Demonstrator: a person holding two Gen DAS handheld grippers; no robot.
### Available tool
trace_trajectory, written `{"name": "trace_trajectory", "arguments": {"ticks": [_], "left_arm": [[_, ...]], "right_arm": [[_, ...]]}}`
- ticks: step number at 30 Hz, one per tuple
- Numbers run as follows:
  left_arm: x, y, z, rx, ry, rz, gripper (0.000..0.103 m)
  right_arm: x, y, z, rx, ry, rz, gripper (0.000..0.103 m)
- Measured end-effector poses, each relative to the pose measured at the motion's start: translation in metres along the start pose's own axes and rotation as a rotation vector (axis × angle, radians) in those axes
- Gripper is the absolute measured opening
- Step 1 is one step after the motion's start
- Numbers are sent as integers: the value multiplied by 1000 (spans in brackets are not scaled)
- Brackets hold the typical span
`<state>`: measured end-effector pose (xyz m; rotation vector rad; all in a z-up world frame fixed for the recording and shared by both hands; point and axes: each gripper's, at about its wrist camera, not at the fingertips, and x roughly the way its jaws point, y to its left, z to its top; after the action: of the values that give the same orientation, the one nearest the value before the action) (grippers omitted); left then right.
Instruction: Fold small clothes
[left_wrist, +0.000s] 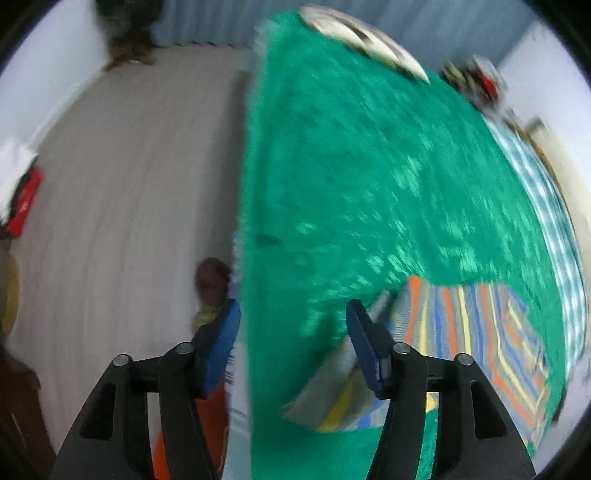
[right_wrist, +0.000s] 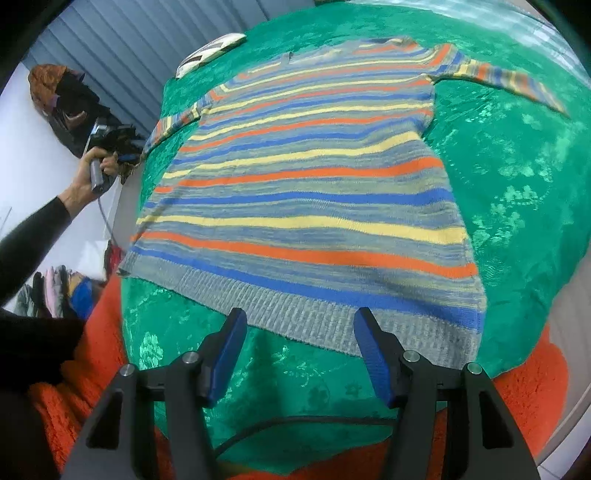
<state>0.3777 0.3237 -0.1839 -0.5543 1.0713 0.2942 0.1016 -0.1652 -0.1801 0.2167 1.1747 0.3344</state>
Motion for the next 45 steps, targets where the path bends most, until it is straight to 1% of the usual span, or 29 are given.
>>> {"name": "trace_trajectory", "arguments": {"ticks": [1, 2, 3, 4, 5, 6, 7, 10, 12, 13, 15, 16, 17, 19, 20, 23, 25, 26, 27, 28, 29, 30, 31, 34, 36, 38, 40, 41, 45], "left_arm": [[5, -6, -1, 33, 27, -1, 34], [10, -13, -2, 69, 44, 4, 29], [15, -25, -4, 134, 48, 46, 27], [12, -32, -8, 183, 36, 86, 18], [10, -35, -9, 209, 26, 114, 7], [7, -36, -9, 229, 7, 149, 2], [0, -33, -7, 221, -31, 146, 0], [-17, -18, -2, 155, -150, 246, 0], [-22, -7, -1, 108, -182, 288, 0], [-22, -2, -1, 100, -176, 265, 0], [-14, 1, -2, 90, -88, 121, 4], [-8, 0, -1, 92, -56, 72, 6], [-5, -5, -4, 120, -30, 40, 8], [-2, -17, -10, 201, -3, 26, 19], [-2, -21, -13, 227, 12, 23, 20], [3, -40, -24, 329, 39, 77, 18], [7, -43, -18, 329, 60, 75, 5], [3, -39, -19, 319, 62, 63, 5], [0, -38, -17, 306, 57, 28, 3], [-7, -35, -16, 289, 51, -60, 3], [-9, -34, -16, 284, 48, -102, 3], [-15, -35, -19, 294, 32, -164, 3], [-16, -40, -24, 323, 28, -187, 4], [-13, -62, -45, 469, 64, -178, 4], [-8, -75, -52, 546, 56, -140, 4], [-9, -72, -48, 510, 53, -166, 6], [-8, -64, -40, 440, 47, -191, 18], [-7, -63, -39, 435, 44, -183, 20], [-14, -70, -46, 522, 35, -137, 28]], "right_arm": [[2, 1, 1, -7, 6, 0, 60], [3, 3, 2, -16, 10, -4, 60], [4, 5, 3, -23, 12, -8, 61], [5, 6, 3, -30, 14, -14, 60], [6, 7, 3, -32, 16, -19, 60], [6, 8, 3, -32, 17, -23, 61], [6, 8, 3, -31, 17, -24, 61], [6, 8, 3, -32, 17, -25, 61], [6, 7, 3, -32, 20, -24, 61], [7, 7, 2, -32, 23, -23, 61], [8, 6, 4, -33, 24, -21, 61], [8, 6, 3, -33, 24, -21, 61], [8, 6, 3, -33, 24, -21, 61], [8, 6, 3, -33, 24, -21, 61], [8, 6, 3, -32, 26, -21, 61], [10, 7, 3, -31, 26, -20, 61], [11, 8, 2, -31, 25, -23, 61], [11, 8, 2, -32, 25, -23, 61], [11, 8, 2, -35, 25, -24, 61], [11, 9, 2, -39, 26, -26, 61], [11, 9, 1, -42, 25, -27, 61], [11, 9, 1, -43, 25, -27, 61], [11, 9, 0, -43, 25, -26, 61], [13, 8, 1, -38, 31, -22, 61], [14, 8, 0, -41, 34, -24, 61], [14, 10, 0, -50, 34, -29, 61], [14, 10, 0, -54, 35, -33, 61], [14, 11, 0, -55, 35, -34, 61], [15, 11, 0, -56, 40, -33, 62]]}}
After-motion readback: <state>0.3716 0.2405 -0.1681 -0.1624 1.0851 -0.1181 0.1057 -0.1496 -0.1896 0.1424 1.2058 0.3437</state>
